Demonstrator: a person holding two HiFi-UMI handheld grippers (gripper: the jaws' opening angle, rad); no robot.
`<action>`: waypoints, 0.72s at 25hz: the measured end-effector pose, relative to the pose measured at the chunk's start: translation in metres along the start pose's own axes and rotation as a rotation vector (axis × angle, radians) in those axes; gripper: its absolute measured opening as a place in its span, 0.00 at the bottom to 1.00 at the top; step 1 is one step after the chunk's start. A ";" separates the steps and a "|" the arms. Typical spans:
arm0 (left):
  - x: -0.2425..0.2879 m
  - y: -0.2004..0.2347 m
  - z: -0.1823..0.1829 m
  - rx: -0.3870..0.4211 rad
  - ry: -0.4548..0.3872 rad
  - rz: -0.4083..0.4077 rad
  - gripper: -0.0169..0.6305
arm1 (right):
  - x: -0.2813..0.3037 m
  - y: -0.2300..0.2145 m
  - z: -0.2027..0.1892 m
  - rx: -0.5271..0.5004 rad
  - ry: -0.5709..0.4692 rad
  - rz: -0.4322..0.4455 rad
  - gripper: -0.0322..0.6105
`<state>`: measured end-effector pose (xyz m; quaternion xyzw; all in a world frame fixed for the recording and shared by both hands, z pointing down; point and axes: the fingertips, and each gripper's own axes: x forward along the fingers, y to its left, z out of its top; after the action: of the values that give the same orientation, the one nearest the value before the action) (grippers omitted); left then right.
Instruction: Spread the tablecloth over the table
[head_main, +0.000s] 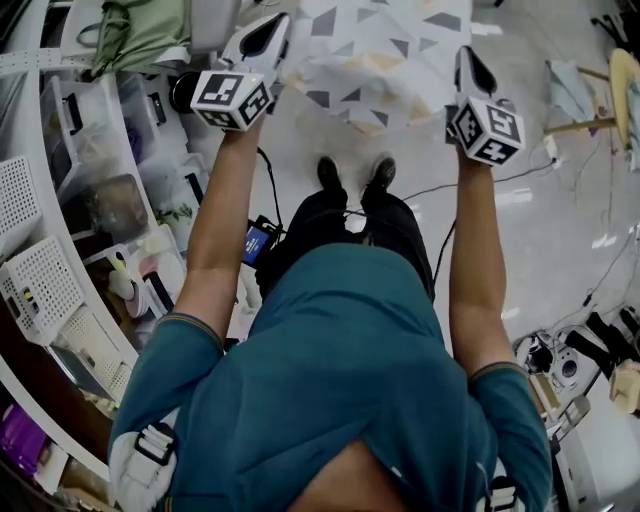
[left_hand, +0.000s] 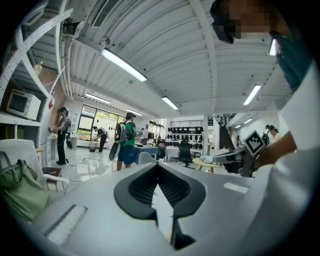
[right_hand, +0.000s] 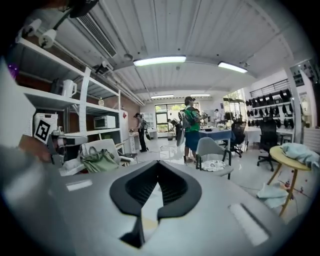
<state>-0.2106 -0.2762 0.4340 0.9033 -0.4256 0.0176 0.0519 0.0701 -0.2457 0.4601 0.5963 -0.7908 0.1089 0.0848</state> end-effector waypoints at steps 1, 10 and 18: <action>0.000 -0.004 0.011 0.012 -0.010 -0.017 0.02 | -0.003 0.009 0.014 -0.020 -0.018 0.020 0.06; -0.014 -0.036 0.107 0.099 -0.102 -0.119 0.02 | -0.046 0.080 0.117 -0.120 -0.123 0.157 0.06; -0.052 -0.057 0.169 0.091 -0.218 -0.126 0.02 | -0.094 0.096 0.177 -0.149 -0.175 0.170 0.06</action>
<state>-0.2018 -0.2182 0.2577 0.9263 -0.3697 -0.0644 -0.0348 0.0033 -0.1816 0.2584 0.5264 -0.8488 0.0043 0.0497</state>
